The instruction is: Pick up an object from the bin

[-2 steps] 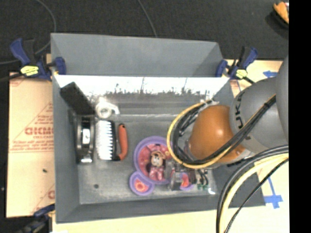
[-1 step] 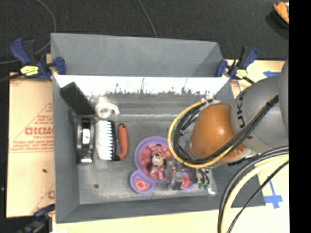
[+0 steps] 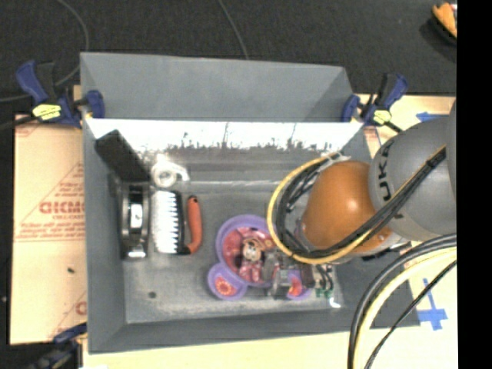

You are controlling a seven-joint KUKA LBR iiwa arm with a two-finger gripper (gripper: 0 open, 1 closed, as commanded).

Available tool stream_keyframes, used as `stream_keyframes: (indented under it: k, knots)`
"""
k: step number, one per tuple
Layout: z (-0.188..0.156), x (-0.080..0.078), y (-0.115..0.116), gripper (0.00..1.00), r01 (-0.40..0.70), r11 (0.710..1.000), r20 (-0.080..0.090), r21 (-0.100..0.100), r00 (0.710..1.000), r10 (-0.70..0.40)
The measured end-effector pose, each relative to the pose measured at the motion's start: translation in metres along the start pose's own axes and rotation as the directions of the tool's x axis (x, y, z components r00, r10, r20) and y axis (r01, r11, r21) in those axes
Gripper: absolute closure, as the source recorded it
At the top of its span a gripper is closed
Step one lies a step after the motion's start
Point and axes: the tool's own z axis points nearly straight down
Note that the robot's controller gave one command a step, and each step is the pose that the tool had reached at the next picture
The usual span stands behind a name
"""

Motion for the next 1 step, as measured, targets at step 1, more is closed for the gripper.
stream_keyframes:
  k: [1]
  knots:
    - [-0.0105, 0.0009, 0.0000, 1.00, 0.000, 1.000, -0.005, 0.000, 1.000, 0.000]
